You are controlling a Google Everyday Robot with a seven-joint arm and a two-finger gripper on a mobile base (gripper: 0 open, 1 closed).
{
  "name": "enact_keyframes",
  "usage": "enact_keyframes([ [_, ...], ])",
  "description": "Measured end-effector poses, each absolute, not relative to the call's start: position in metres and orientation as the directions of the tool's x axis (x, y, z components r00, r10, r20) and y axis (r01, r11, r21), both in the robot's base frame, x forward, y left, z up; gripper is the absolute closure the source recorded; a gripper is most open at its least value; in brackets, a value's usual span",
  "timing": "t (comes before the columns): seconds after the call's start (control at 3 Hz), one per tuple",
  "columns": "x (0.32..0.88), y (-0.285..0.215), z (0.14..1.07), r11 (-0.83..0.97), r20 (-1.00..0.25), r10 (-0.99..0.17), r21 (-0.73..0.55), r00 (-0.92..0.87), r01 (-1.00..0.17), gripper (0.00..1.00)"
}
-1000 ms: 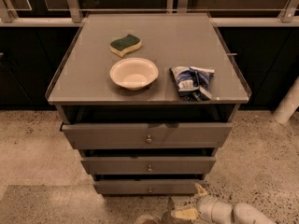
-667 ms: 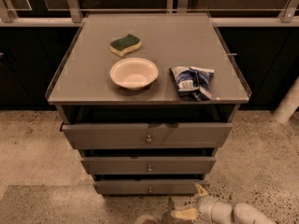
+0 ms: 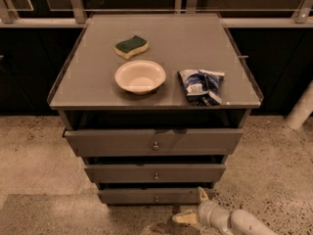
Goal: Open bottom drawer
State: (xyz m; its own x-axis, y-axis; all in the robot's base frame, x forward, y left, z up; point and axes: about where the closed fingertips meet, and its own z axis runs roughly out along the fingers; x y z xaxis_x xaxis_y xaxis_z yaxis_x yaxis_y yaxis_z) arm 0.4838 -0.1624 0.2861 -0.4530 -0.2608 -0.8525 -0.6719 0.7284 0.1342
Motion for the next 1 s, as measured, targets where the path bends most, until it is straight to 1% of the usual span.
enact_keyframes([
  [0.33, 0.519, -0.158, 0.261, 0.721, -0.856, -0.313, 0.068, -0.411, -0.69, 0.0],
  [0.67, 0.55, -0.156, 0.245, 0.714, -0.854, -0.347, 0.029, -0.389, -0.7, 0.0],
  [1.0, 0.571, -0.156, 0.229, 0.712, -0.843, -0.363, 0.022, -0.396, -0.701, 0.0],
])
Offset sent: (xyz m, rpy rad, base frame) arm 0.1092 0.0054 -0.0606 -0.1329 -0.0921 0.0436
